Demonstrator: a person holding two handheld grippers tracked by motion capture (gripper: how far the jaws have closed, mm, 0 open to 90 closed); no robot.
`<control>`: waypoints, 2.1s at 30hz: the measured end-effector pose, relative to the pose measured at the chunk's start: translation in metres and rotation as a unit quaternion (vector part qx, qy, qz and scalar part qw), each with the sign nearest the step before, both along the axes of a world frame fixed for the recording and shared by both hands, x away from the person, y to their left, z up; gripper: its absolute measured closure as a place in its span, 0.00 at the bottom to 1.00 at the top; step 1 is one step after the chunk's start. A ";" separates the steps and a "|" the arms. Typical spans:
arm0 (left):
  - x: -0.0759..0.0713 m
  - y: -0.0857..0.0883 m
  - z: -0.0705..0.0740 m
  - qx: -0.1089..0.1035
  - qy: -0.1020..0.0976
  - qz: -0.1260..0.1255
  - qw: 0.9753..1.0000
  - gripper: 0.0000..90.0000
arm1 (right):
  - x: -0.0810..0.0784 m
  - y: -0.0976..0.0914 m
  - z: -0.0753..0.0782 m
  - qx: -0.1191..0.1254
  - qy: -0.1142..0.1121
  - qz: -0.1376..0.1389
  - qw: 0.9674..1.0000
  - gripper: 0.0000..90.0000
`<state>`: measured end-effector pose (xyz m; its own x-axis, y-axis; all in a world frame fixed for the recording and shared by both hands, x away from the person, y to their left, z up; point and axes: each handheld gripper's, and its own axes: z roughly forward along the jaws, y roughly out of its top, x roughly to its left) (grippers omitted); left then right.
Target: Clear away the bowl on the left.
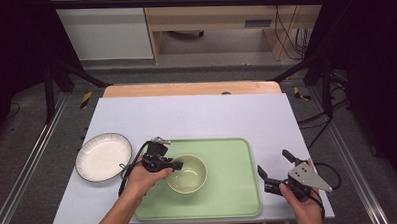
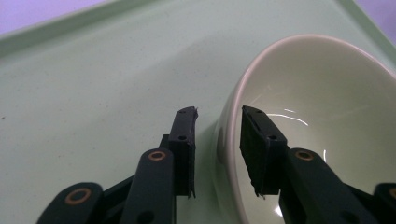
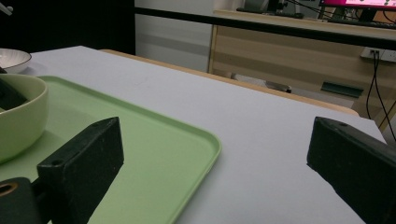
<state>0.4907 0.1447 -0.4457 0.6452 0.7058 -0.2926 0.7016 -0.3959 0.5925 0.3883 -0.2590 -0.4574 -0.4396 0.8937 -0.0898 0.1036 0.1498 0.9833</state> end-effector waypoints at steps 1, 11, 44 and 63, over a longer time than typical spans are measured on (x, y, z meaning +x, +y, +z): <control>0.000 0.000 0.000 0.000 -0.004 0.000 1.000 0.72 | 0.000 0.000 0.000 0.000 0.001 0.000 1.000 0.04; -0.002 0.000 0.002 -0.011 -0.019 0.002 1.000 0.61 | 0.000 0.001 -0.001 0.000 0.003 0.003 1.000 0.04; -0.015 0.000 0.023 -0.044 -0.129 -0.025 0.990 0.16 | 0.000 0.003 -0.001 -0.002 0.005 0.008 1.000 0.04; -0.028 0.005 0.047 -0.115 -0.223 -0.057 0.966 0.12 | -0.001 0.002 0.000 0.001 0.000 0.005 1.000 0.04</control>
